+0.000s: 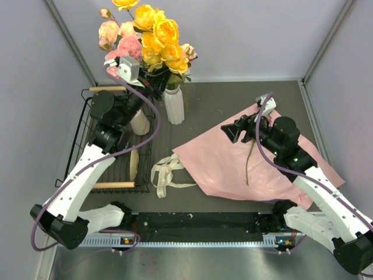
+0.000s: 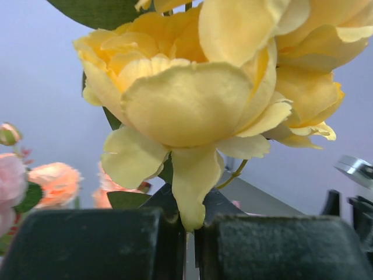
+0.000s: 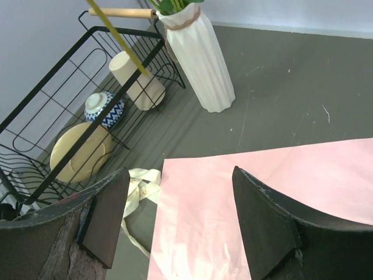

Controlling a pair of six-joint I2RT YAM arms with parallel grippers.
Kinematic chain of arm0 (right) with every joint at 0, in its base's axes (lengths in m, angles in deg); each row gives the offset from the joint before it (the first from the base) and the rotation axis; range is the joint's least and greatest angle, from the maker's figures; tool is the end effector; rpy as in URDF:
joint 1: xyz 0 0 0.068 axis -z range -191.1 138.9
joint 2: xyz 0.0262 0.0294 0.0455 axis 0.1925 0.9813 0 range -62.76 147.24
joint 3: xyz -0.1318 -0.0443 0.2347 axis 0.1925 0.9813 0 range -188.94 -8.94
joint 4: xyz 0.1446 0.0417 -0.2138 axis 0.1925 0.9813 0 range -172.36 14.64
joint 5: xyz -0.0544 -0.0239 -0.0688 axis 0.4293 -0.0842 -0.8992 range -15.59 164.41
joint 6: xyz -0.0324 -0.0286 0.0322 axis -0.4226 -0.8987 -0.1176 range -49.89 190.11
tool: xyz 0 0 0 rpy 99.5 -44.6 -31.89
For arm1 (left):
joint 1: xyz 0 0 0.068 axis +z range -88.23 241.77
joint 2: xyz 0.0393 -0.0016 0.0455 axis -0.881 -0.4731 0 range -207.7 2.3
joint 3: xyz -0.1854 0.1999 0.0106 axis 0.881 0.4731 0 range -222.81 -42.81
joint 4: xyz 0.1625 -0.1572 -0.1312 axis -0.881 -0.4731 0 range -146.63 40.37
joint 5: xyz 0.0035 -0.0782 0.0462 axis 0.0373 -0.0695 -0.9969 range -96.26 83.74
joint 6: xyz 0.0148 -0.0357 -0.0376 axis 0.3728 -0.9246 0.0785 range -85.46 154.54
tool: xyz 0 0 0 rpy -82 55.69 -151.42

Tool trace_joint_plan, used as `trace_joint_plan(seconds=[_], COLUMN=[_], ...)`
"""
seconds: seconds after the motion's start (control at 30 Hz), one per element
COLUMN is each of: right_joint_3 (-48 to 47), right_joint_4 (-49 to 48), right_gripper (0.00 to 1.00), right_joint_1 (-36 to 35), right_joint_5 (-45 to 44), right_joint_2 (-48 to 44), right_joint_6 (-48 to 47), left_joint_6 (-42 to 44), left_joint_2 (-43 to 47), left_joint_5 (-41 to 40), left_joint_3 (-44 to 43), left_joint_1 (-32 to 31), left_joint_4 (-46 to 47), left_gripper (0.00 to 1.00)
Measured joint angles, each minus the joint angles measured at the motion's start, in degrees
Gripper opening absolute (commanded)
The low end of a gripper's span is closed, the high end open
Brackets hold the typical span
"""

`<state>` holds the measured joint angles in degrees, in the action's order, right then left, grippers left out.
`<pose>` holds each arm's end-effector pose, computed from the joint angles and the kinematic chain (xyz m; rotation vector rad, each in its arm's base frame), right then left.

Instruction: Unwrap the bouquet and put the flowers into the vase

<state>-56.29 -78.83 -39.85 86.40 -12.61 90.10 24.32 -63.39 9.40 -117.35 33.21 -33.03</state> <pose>0.1777 0.1058 0.3522 -0.2958 1.7201 0.8082 0.2079 -0.1240 0.4976 0.4300 1.0945 -0.7531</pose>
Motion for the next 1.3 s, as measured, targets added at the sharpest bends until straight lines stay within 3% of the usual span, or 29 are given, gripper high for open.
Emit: trace_joint_plan(seconds=[0.47, 1.0, 1.3], right_joint_3=[0.0, 0.02, 0.02], right_joint_4=[1.66, 4.15, 4.26], right_gripper=[0.72, 0.72, 0.72], right_joint_1=[0.0, 0.0, 0.0], right_joint_5=[-0.81, -2.19, -2.19], right_joint_2=[-0.74, -3.17, -2.91], right_joint_6=[0.07, 0.04, 0.04], left_joint_6=[14.64, 17.29, 17.14], left_joint_2=[-5.6, -10.82, -10.84], left_joint_5=[-16.76, -22.47, -23.67], left_joint_3=[-1.33, -1.64, 4.46], left_joint_1=[0.07, 0.79, 0.81], left_joint_4=[6.97, 15.28, 19.17], left_gripper=[0.0, 0.0, 0.0])
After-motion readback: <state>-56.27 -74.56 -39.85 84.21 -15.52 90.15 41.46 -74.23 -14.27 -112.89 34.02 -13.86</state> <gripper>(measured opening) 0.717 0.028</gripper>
